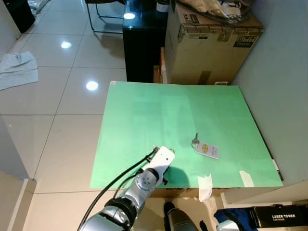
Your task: Hang keys on a hook
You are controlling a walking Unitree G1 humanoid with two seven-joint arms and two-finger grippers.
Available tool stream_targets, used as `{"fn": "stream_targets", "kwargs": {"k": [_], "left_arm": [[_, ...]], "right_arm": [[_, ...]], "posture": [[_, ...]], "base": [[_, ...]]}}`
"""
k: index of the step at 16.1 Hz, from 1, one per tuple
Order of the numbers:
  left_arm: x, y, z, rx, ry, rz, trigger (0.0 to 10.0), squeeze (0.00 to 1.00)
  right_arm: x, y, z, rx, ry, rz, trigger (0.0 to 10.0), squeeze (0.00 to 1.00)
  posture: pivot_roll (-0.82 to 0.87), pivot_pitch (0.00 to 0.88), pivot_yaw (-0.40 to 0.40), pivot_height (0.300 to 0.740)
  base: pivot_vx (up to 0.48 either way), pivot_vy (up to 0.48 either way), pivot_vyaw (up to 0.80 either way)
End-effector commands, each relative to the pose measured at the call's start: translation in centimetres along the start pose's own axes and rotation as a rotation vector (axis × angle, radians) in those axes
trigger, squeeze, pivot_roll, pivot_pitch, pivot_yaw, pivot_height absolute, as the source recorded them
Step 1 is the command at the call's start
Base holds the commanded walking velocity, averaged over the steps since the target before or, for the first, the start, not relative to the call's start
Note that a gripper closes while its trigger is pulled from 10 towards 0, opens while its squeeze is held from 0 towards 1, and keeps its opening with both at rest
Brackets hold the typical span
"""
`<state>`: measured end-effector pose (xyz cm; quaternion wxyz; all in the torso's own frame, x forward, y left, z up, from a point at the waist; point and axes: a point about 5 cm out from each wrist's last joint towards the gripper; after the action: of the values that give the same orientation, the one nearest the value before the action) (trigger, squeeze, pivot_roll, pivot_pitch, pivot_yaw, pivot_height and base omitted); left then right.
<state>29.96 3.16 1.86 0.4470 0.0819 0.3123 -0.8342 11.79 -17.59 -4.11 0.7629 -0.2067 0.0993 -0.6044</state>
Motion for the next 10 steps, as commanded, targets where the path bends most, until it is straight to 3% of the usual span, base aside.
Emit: {"fn": "stream_targets", "kwargs": {"k": [1,6,10], "left_arm": [[6.1,0.0,1.8,-0.037,-0.053,-0.170,0.0,0.00],[5.6,0.1,2.3,0.017,-0.007,-0.154,0.0,0.00],[3.0,0.5,2.9,0.078,-0.069,-0.098,0.0,0.00]], "right_arm": [[-1.8,-1.0,-1.0,-0.054,0.002,0.086,10.0,0.00],[-1.8,-0.9,0.1,-0.030,-0.003,0.091,10.0,0.00],[-1.4,0.9,1.3,-0.005,0.005,0.074,10.0,0.00]], "posture": [[-0.49,0.269,-0.010,0.740],[-0.50,0.263,-0.011,0.740],[-0.46,0.231,0.009,0.740]], "base": [[0.000,0.000,0.00],[0.000,0.000,0.00],[0.000,0.000,0.00]]}}
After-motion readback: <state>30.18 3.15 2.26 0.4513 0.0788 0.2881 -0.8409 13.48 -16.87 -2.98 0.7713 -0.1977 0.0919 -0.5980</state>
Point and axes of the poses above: a point about 5 cm out from each wrist's last joint towards the gripper, its own y axis pointing out of the wrist towards the gripper, its own z axis along the axis of the wrist's last joint, x = y × z, and after that the axes turned 10 degrees about y, right-handed
